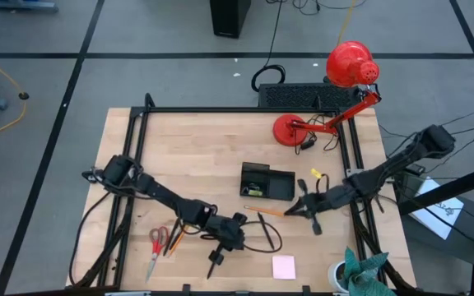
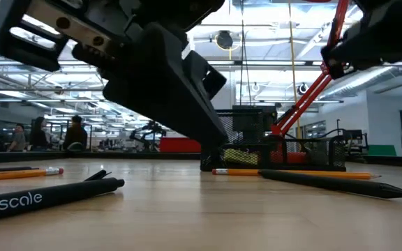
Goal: Pick and place office supplies into organizer
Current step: Put the left yellow pencil into the black desk organizer
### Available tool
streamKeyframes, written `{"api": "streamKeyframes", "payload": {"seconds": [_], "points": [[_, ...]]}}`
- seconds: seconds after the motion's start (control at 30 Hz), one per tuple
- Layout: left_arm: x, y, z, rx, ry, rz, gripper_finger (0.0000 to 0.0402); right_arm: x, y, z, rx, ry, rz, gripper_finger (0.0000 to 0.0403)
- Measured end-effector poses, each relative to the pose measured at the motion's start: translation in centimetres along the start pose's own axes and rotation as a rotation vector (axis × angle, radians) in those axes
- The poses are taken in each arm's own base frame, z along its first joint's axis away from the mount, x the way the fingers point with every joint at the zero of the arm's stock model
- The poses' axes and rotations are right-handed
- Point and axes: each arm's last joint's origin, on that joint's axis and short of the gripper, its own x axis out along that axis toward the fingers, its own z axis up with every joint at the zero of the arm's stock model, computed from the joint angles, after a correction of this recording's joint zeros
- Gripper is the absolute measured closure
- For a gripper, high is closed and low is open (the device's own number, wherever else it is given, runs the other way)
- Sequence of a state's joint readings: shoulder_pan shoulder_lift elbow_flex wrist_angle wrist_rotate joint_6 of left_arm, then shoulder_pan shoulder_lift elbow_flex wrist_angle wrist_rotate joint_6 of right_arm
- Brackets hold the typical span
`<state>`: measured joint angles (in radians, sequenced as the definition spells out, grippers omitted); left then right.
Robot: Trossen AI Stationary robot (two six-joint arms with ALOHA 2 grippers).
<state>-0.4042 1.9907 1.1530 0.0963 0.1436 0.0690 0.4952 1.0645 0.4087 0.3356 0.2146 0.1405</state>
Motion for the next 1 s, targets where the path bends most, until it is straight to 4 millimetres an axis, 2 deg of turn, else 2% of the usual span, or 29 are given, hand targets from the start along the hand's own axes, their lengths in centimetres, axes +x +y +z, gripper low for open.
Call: {"api": "streamKeyframes", "payload": {"seconds": [0.13,0.33,0.43,0.67,1.0], "points": [[0.1,-0.6,-0.2,-0.045,0.027,0.067,0.0394,2.3,1.4,1.6,-0.041,0.109,-0.015,0.0399],[0.3,-1.2,-2.1,-0.197,0.076,0.204,0.0394,4.5,1.9,1.5,-0.071,0.193,-0.101,0.0399],[0.4,-1.7,-3.4,-0.260,0.074,0.277,0.0394,4.8,1.7,1.4,-0.067,0.196,-0.108,0.0399],[0.4,-2.5,-5.5,-0.268,0.005,0.323,0.0394,5.0,1.1,1.7,-0.049,0.169,-0.125,0.0399],[0.4,-2.5,-5.2,-0.217,-0.049,0.316,0.0394,5.0,0.8,1.5,-0.002,0.193,-0.109,0.0396]]}}
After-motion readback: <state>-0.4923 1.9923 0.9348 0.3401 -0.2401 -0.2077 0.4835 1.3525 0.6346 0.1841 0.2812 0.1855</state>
